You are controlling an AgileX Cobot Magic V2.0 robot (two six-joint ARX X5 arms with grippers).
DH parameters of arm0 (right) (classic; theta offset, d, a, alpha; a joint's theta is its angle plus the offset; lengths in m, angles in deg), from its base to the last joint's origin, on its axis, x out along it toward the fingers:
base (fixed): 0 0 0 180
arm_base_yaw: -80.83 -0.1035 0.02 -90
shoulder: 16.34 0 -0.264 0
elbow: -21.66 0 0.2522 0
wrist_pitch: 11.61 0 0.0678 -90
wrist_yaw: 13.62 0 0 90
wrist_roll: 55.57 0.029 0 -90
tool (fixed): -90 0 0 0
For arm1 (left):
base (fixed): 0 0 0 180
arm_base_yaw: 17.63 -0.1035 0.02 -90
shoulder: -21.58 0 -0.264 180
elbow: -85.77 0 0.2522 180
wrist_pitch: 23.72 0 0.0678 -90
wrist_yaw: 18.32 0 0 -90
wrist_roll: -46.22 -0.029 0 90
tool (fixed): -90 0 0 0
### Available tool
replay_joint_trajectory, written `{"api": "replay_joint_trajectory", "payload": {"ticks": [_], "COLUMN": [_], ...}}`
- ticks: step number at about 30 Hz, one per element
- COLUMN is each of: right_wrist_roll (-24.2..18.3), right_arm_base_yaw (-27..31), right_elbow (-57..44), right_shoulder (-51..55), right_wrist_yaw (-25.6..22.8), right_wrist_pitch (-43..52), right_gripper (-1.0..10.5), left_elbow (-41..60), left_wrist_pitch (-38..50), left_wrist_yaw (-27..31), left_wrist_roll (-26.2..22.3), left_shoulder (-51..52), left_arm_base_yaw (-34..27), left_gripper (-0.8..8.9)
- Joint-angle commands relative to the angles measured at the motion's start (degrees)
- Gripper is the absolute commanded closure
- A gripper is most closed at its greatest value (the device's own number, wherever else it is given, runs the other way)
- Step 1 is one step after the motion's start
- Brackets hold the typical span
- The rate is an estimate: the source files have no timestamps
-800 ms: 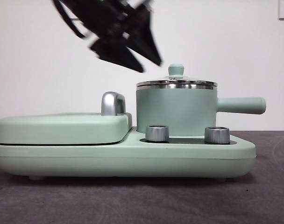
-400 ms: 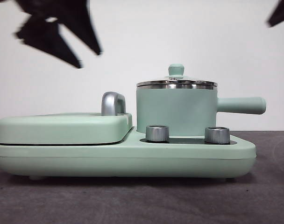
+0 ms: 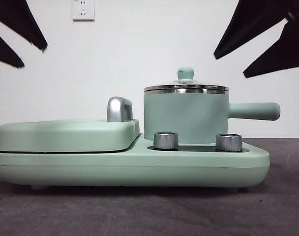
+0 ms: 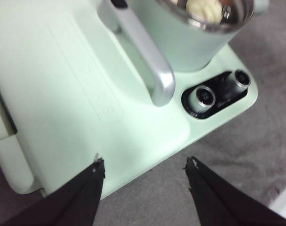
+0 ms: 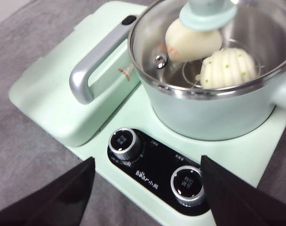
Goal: Put the buns in a small steamer
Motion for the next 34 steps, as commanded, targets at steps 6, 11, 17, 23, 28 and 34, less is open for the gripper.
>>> {"api": "replay_joint_trajectory", "payload": {"ticks": [6,11,17,23,28,34], "right_wrist_roll": [-0.2,-0.3,-0.3,-0.3,-0.3,-0.3], "right_arm_base_yaw": [-0.5,-0.5,-0.5,-0.5,-0.5,-0.5], "right_elbow": [1.0,1.0,1.0,1.0,1.0,1.0], "right_shoulder": [-0.2,0.0,0.0,0.0,0.0,0.0], "right_wrist_yaw": [1.4,1.2,1.2,1.2,1.2,1.2], "right_wrist_pitch": [2.1,4.0,6.0,7.7,7.7,7.7], "right_gripper": [9.3,9.3,9.3,9.3,9.3,9.3], "left_elbow": [-0.5,-0.5,-0.5,8.6,24.7,38.9], "left_wrist_pitch": [-2.9,-4.3,-4.2,5.7,20.1,27.3], "left_wrist_yaw": [0.1,0.2,0.2,1.5,4.0,6.5], "left_wrist_roll": [0.7,0.7,0.7,-3.4,-2.0,-1.8], "left_shoulder": [1.2,1.2,1.2,11.6,28.9,43.5], "left_arm_base_yaw": [0.3,0.2,0.3,-6.6,-16.4,-22.3], "left_gripper": [8.07,8.07,8.07,8.06,8.07,8.07]}}
